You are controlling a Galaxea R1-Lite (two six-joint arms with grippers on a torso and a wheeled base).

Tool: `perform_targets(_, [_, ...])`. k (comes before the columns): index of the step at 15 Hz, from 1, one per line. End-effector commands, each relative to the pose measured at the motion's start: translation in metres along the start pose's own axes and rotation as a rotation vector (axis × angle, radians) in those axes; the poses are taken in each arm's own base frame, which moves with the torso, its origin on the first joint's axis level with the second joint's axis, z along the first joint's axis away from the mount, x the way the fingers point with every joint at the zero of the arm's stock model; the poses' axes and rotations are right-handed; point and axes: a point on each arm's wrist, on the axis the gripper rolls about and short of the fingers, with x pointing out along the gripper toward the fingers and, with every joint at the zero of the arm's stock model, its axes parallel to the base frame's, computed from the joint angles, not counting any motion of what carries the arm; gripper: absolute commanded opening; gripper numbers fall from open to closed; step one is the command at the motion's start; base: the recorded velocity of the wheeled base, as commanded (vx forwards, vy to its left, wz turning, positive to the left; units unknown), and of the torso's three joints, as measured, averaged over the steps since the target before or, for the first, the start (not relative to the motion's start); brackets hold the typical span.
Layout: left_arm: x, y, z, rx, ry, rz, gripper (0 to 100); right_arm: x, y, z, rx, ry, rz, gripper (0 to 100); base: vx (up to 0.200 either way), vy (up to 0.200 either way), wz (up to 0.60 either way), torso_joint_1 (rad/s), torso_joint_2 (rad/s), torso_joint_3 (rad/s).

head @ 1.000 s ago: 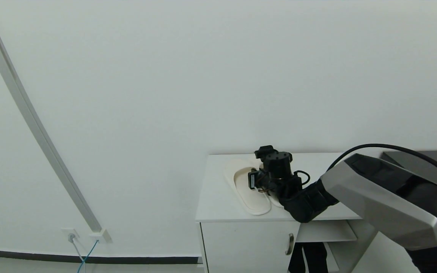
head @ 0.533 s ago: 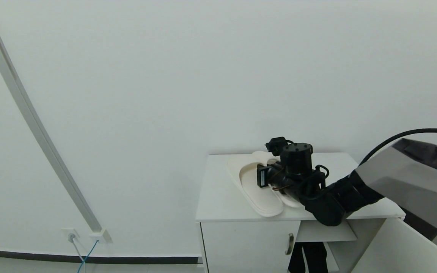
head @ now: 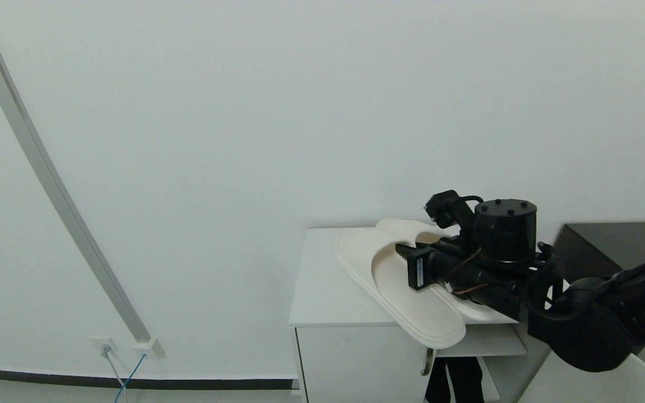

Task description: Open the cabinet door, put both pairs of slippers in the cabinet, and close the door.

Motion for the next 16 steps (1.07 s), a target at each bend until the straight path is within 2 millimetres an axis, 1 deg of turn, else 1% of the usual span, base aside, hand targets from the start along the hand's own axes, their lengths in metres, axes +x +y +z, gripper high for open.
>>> perform_targets(1, [0.0, 0.0, 0.0, 0.001, 0.002, 0.001, 0, -0.028, 0.006, 0.012, -0.002, -0.042, 0.027, 0, 0.0, 0.0, 0.0, 0.0, 0.0, 0.0])
perform_targets(2, [0.0, 0.0, 0.0, 0.001, 0.002, 0.001, 0, -0.034, 0.007, 0.014, -0.005, -0.051, 0.029, 0, 0.0, 0.0, 0.0, 0.0, 0.0, 0.0])
perform_targets(3, [0.0, 0.0, 0.0, 0.002, 0.002, 0.003, 0, -0.036, 0.007, 0.015, -0.019, -0.052, 0.035, 0, 0.0, 0.0, 0.0, 0.0, 0.0, 0.0])
perform_targets(5, [0.0, 0.0, 0.0, 0.004, 0.002, 0.003, 0, -0.043, 0.007, 0.016, -0.079, -0.057, 0.059, 0, 0.0, 0.0, 0.0, 0.0, 0.0, 0.0])
perform_targets(7, [0.0, 0.0, 0.0, 0.004, 0.002, 0.001, 0, -0.054, 0.011, 0.017, -0.1, -0.063, 0.108, 0, 0.0, 0.0, 0.0, 0.0, 0.0, 0.0])
perform_targets(10, [0.0, 0.0, 0.0, 0.005, 0.002, 0.001, 0, -0.062, 0.013, 0.016, -0.107, -0.066, 0.118, 0, 0.0, 0.0, 0.0, 0.0, 0.0, 0.0])
perform_targets(15, [0.0, 0.0, 0.0, 0.004, 0.002, 0.003, 0, -0.065, 0.012, 0.016, -0.107, -0.065, 0.117, 0, 0.0, 0.0, 0.0, 0.0, 0.0, 0.0])
perform_targets(16, [0.0, 0.0, 0.0, 0.004, 0.002, 0.003, 0, -0.065, 0.012, 0.015, -0.107, -0.062, 0.117, 0, -0.2, 0.0, 0.0, -0.002, 0.01, 0.007])
